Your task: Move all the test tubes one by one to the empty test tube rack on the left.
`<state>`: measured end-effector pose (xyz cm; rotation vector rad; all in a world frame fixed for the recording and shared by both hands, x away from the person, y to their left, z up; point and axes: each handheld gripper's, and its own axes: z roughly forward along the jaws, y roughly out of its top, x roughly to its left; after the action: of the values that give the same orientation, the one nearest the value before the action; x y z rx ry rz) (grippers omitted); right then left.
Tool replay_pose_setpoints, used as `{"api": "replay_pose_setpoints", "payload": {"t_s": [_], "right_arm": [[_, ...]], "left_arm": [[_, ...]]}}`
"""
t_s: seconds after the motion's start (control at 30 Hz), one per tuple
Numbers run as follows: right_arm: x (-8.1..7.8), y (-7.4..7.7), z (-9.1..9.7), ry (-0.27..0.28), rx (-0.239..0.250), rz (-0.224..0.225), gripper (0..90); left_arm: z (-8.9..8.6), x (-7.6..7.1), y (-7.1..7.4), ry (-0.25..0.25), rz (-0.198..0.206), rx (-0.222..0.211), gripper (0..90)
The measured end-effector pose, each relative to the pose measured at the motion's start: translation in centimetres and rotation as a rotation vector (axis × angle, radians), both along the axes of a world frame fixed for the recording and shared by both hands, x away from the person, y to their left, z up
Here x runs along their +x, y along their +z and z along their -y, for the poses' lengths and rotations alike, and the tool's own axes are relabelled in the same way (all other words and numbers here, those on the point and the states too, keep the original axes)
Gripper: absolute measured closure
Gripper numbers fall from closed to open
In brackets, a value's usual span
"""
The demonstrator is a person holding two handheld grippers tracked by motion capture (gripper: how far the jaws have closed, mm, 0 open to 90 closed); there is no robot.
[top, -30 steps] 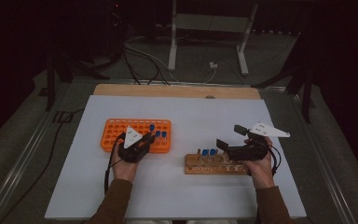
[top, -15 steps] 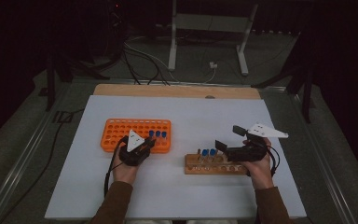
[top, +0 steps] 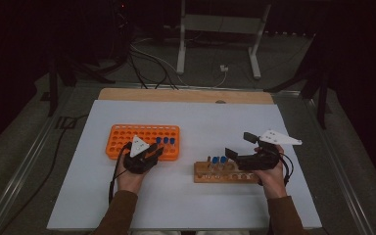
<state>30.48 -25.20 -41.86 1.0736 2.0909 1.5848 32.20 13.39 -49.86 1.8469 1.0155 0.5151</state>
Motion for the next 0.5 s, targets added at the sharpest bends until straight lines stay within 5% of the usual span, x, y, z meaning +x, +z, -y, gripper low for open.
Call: {"api": "replay_pose_setpoints", "payload": {"t_s": [0.27,0.5], "right_arm": [[-0.1,-0.2,0.0,0.016,-0.004,0.000,0.0],[-0.3,-0.5,-0.1,0.034,-0.030,-0.006,1.7]], "left_arm": [[-1.7,-1.1,2.2,-0.038,0.010,-0.071,51.2],[-3.2,-2.6,3.4,-0.001,0.035,-0.098,30.8]]}}
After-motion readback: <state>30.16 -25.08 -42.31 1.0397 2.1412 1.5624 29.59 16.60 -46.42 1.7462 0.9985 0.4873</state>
